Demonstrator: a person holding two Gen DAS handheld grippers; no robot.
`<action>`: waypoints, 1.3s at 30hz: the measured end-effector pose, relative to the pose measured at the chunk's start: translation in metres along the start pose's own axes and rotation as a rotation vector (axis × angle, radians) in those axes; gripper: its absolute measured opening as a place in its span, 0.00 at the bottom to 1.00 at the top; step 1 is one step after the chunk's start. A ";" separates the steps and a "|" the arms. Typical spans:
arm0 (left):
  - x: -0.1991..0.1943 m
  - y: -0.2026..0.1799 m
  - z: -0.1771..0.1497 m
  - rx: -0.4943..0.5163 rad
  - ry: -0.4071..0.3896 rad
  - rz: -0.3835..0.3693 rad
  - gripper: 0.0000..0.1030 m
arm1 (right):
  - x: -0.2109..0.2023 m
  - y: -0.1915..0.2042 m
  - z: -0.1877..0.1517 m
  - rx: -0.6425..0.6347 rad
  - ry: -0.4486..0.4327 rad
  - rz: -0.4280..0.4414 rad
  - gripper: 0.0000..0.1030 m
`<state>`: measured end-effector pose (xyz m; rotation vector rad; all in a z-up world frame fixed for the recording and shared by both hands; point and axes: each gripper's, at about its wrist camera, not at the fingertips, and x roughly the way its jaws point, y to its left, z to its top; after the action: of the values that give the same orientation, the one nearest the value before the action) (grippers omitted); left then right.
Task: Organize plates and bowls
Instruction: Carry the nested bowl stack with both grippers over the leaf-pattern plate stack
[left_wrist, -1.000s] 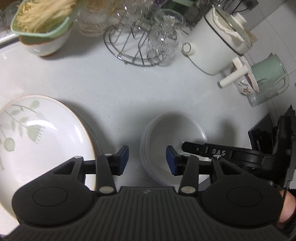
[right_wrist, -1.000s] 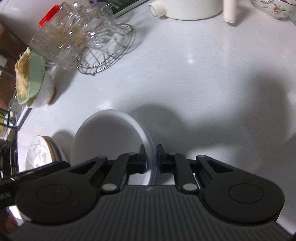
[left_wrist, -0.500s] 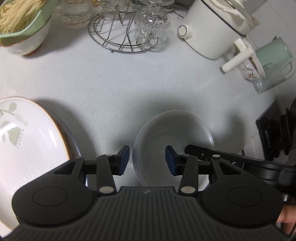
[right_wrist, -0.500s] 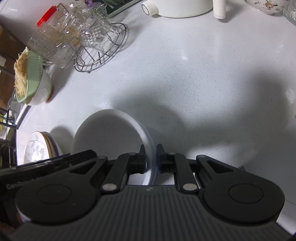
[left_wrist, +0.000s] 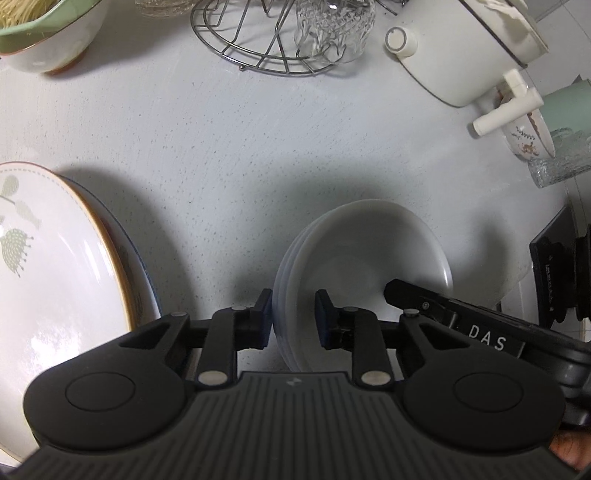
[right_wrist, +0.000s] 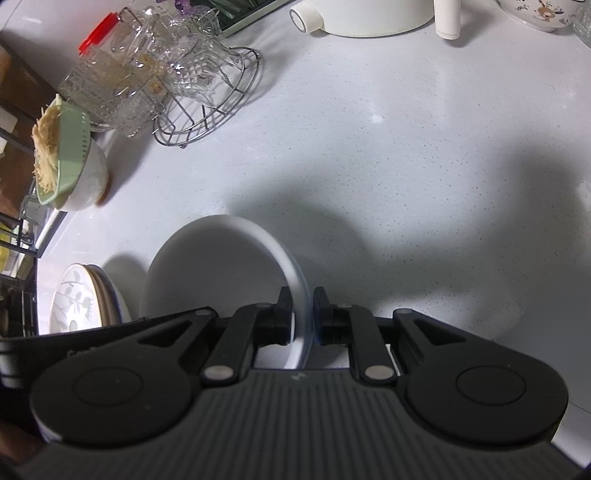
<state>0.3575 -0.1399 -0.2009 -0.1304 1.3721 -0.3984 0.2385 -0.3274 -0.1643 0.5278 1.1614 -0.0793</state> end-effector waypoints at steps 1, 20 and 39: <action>0.000 0.000 0.000 -0.003 0.006 0.001 0.25 | 0.000 0.000 0.000 0.000 0.001 0.000 0.15; -0.034 -0.015 0.009 0.078 -0.001 0.023 0.25 | -0.030 0.008 -0.004 0.052 -0.034 0.007 0.14; -0.104 0.022 0.000 0.071 -0.044 0.008 0.25 | -0.064 0.061 -0.021 0.016 -0.090 0.025 0.15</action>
<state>0.3470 -0.0833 -0.1121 -0.0751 1.3130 -0.4342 0.2147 -0.2778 -0.0919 0.5477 1.0666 -0.0907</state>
